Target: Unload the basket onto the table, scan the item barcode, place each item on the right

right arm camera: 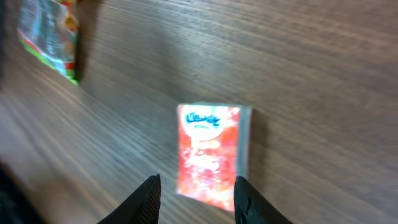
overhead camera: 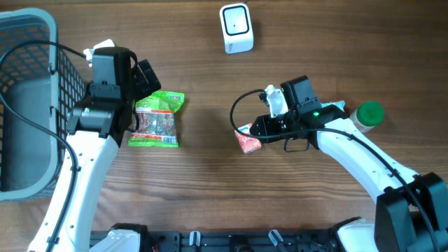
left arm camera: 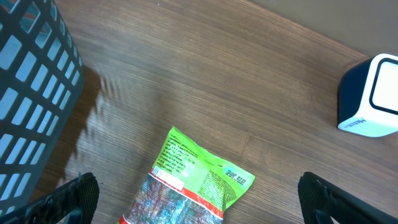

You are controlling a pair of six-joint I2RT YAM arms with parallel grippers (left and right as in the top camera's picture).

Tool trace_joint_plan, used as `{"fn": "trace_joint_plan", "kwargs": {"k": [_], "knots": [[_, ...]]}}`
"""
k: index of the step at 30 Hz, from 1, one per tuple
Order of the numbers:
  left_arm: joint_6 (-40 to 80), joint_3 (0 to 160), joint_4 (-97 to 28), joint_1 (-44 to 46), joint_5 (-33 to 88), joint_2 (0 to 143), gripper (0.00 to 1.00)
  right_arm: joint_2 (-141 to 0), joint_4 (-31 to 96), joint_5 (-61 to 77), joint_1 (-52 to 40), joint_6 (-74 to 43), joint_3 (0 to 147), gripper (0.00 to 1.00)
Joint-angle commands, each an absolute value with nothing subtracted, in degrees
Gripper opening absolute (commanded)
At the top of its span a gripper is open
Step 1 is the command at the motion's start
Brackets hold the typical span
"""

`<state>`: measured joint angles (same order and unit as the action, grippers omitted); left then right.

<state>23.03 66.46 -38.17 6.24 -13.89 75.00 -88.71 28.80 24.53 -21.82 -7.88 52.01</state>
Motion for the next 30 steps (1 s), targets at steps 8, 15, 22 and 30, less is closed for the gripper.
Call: {"fn": "trace_joint_plan", "kwargs": {"k": [8,15,22,30], "knots": [[22.7,67.1,-38.0,5.9,-14.8,75.0,1.00,-89.1,24.9,20.2,-21.6,-1.7,49.4,0.38],[22.7,67.1,-38.0,5.9,-14.8,75.0,1.00,-89.1,24.4,20.2,-21.6,-1.7,48.6,0.38],[22.7,67.1,-38.0,5.9,-14.8,75.0,1.00,-89.1,22.4,20.8,-22.2,-6.2,46.7,0.39],[22.7,67.1,-38.0,5.9,-14.8,75.0,1.00,-89.2,20.1,20.8,-23.7,-6.1,45.3,0.40]]}}
